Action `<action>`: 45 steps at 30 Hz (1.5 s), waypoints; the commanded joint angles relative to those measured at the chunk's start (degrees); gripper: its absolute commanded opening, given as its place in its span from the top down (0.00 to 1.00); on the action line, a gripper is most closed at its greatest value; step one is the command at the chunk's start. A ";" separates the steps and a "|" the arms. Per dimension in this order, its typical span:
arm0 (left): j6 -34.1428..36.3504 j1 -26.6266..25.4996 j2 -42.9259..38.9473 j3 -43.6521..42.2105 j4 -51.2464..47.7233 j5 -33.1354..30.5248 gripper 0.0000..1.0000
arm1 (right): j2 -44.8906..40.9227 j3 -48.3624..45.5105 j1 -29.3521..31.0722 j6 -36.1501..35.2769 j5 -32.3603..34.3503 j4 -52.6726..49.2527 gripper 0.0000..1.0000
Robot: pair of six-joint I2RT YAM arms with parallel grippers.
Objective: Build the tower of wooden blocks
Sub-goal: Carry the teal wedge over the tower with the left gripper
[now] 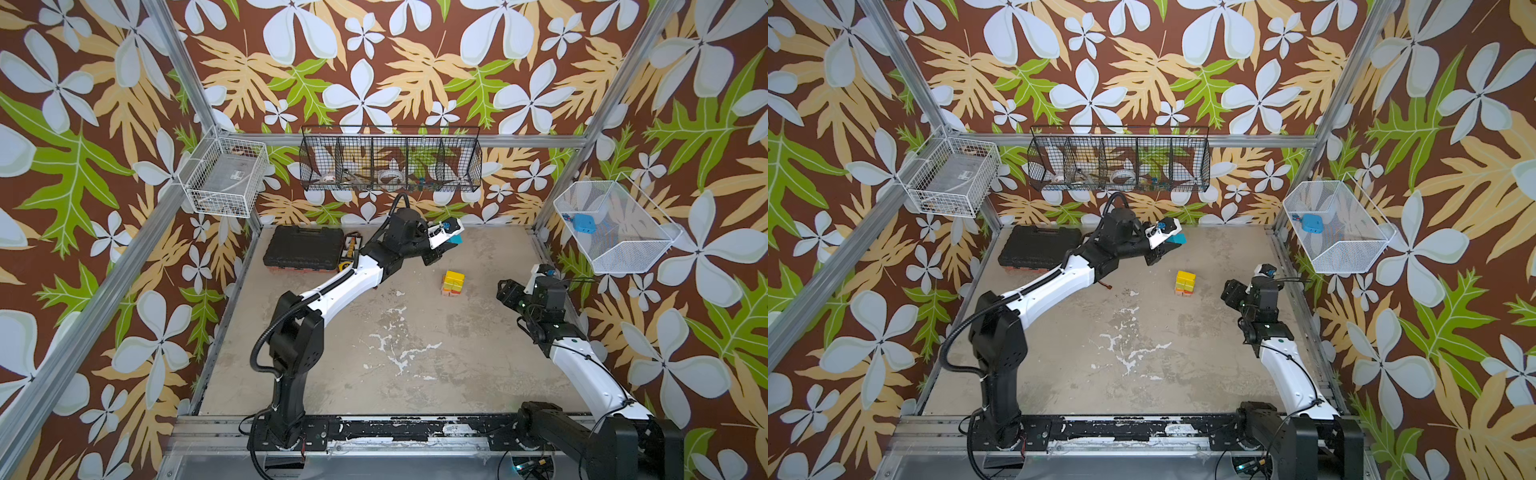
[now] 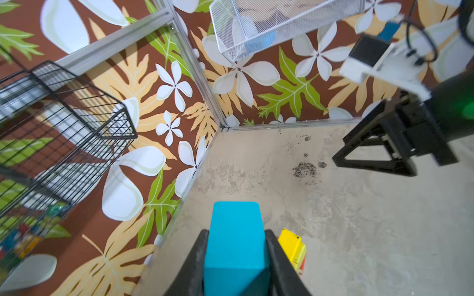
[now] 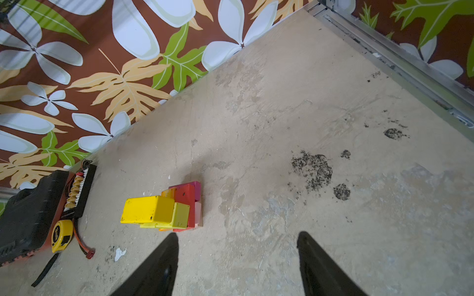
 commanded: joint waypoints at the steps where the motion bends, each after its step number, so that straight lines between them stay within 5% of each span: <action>1: 11.57 0.07 6.42 9.84 -16.79 4.62 1.00 | -1.17 -0.31 -0.01 -0.67 -1.29 2.57 0.27; 5: 18.56 0.02 12.37 17.86 -22.31 7.59 1.00 | -1.78 -0.29 0.06 -0.77 -1.55 2.61 0.27; 10: 24.68 -0.02 14.34 18.12 -22.74 8.77 1.00 | -1.75 -0.34 0.08 -0.46 -2.76 3.19 0.27; 20: 22.90 -0.27 21.02 24.11 -25.19 14.58 1.00 | -1.68 -0.60 0.00 -0.34 -3.43 3.13 0.27; 45: 21.43 -0.42 24.77 24.46 -25.03 14.16 1.00 | 0.24 -0.23 0.05 -0.28 -4.82 3.56 0.27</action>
